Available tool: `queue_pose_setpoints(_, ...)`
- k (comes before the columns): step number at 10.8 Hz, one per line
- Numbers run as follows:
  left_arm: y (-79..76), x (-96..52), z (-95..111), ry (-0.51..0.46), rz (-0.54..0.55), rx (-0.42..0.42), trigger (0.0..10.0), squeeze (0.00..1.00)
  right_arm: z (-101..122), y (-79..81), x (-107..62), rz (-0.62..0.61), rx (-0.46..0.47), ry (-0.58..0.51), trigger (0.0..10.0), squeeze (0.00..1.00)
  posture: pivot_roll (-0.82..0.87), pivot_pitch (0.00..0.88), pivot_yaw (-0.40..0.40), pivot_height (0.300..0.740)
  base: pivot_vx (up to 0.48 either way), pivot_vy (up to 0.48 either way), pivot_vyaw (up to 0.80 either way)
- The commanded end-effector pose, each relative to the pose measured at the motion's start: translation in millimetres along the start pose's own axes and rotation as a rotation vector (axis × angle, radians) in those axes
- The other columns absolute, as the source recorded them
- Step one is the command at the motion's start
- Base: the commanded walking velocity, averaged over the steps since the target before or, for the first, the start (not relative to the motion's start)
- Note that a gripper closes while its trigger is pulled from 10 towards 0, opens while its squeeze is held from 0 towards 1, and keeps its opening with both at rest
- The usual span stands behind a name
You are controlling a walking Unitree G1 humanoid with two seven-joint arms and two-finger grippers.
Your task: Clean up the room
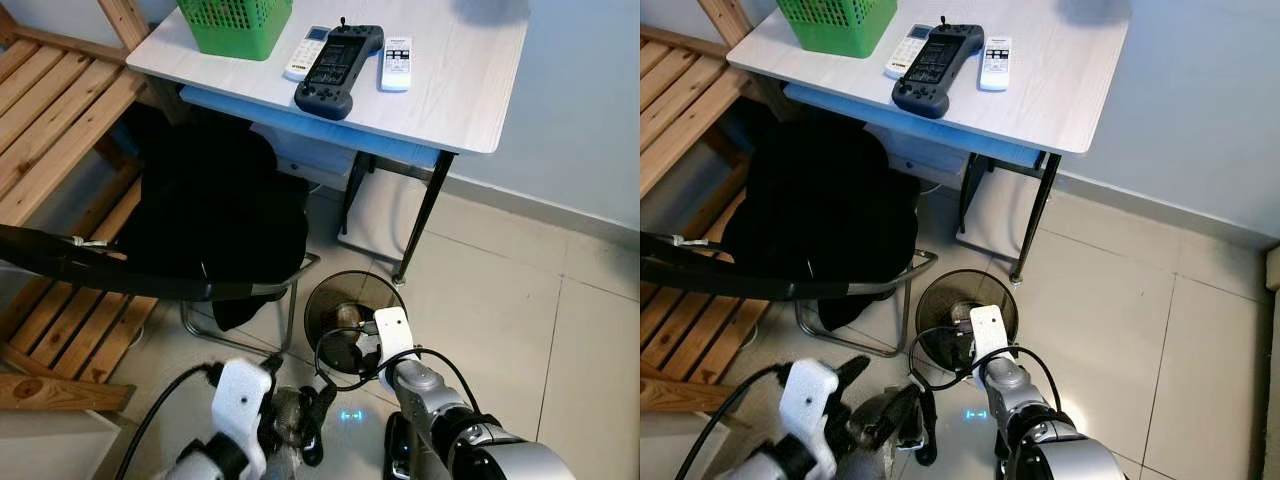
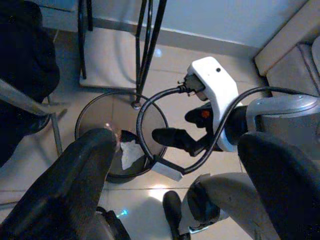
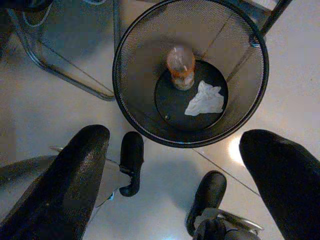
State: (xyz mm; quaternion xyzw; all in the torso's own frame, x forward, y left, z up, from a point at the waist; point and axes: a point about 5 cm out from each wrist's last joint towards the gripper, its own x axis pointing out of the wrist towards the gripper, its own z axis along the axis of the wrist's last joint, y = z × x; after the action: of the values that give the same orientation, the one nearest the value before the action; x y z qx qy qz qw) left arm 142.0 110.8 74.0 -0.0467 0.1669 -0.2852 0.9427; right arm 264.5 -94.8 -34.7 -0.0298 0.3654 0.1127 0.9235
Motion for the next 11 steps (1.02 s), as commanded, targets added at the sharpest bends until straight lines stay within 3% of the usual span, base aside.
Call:
queue_pose_setpoints(1,4.4,-2.1,-7.8,0.036,0.022,0.005,10.0,0.0,-5.9,3.5,-0.8,0.011,-0.002,0.008,10.0,1.0,0.17,0.267,0.089,0.703,0.0,0.0,0.0)
queue_pose_setpoints(2,20.3,3.6,-5.6,0.039,0.066,0.072,10.0,0.0,9.6,-0.2,-0.1,0.019,-0.033,-0.078,10.0,0.0,0.14,0.217,0.084,0.703,0.0,0.0,0.0)
queue_pose_setpoints(3,32.8,9.3,-4.9,0.043,0.109,0.104,10.0,0.0,19.1,-7.5,-0.4,-0.006,-0.067,-0.132,10.0,0.0,0.11,0.172,0.079,0.703,0.0,0.0,0.0)
queue_pose_setpoints(6,75.1,21.1,10.8,-0.028,0.268,0.184,10.0,0.0,64.5,-49.3,-10.2,-0.109,0.033,-0.398,10.0,0.0,0.0,0.0,0.054,0.703,0.0,0.0,0.0)
queue_pose_setpoints(8,104.9,40.8,34.4,-0.117,0.419,0.19,10.0,0.0,97.7,-74.0,-29.4,-0.161,0.049,-0.639,10.0,0.0,-0.04,0.0,0.025,0.703,0.0,0.0,0.0)
queue_pose_setpoints(9,114.8,39.6,44.4,-0.159,0.469,0.182,10.0,0.0,103.5,-76.8,-39.0,-0.174,0.05,-0.72,10.0,0.0,-0.06,0.0,0.013,0.703,0.0,0.0,0.0)
queue_pose_setpoints(11,112.2,32.6,59.9,-0.253,0.522,0.144,10.0,0.0,88.2,-75.2,-64.0,-0.15,0.029,-0.8,10.0,0.0,-0.04,0.0,-0.019,0.703,0.0,0.0,0.0)
